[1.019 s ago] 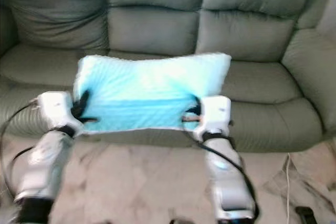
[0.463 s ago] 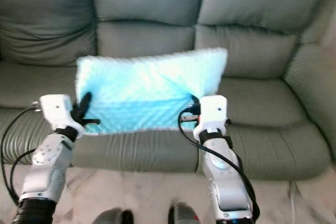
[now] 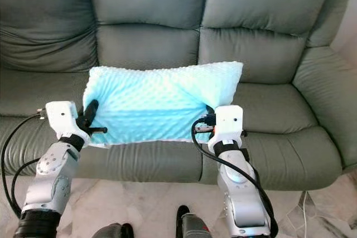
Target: Move the pillow to the sofa
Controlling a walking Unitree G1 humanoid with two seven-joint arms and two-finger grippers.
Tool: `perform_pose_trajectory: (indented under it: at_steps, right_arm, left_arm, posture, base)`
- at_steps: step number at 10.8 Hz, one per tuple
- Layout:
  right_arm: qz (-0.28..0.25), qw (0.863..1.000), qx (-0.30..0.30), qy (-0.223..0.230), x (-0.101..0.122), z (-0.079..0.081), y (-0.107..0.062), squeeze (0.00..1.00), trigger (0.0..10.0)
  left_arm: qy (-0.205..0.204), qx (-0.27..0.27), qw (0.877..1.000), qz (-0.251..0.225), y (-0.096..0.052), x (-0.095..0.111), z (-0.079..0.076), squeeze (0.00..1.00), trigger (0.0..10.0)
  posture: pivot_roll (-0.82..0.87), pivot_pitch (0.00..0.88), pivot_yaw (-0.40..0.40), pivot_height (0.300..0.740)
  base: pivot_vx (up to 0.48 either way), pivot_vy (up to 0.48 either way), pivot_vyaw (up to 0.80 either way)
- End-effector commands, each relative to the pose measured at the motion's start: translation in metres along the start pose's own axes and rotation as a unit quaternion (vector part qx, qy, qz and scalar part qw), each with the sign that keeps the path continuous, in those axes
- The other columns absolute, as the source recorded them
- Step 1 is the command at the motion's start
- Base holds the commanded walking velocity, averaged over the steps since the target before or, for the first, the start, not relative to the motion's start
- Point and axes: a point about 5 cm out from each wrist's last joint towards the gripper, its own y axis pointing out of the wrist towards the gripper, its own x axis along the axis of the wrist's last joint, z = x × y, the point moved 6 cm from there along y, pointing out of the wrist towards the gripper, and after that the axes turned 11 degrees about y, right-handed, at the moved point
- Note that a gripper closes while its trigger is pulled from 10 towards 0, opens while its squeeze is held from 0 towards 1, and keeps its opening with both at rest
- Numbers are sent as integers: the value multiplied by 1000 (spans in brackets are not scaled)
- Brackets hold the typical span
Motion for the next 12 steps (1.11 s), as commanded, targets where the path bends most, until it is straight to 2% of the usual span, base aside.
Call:
perform_pose_trajectory:
  at_steps: [1,5,8,10,12]
  right_arm:
    - [-4,1000,-5,1,3,-4,0,0,10000]
    - [-5,1000,-10,5,3,-5,1,0,10000]
    - [-3,1000,-12,7,2,-6,0,0,10000]
    - [-2,1000,-12,9,1,-7,0,0,10000]
    - [-1,1000,-12,9,1,-7,-1,0,10000]
  left_arm:
    - [10,0,1000,3,1,1,3,0,10000]
    - [22,0,1000,-3,10,7,12,0,10000]
    - [18,15,1000,13,11,1,19,0,10000]
    - [14,28,999,41,11,-10,24,0,10000]
    - [19,22,999,39,13,-9,24,0,10000]
  posture:
    - [-139,208,-39,740]
    - [-141,209,-29,740]
    - [-141,209,-27,740]
    - [-142,209,-29,740]
    - [-144,207,-30,740]
  base:
    - [0,0,0]
    - [0,0,0]
    - [0,0,0]
    - [0,0,0]
    - [0,480,0]
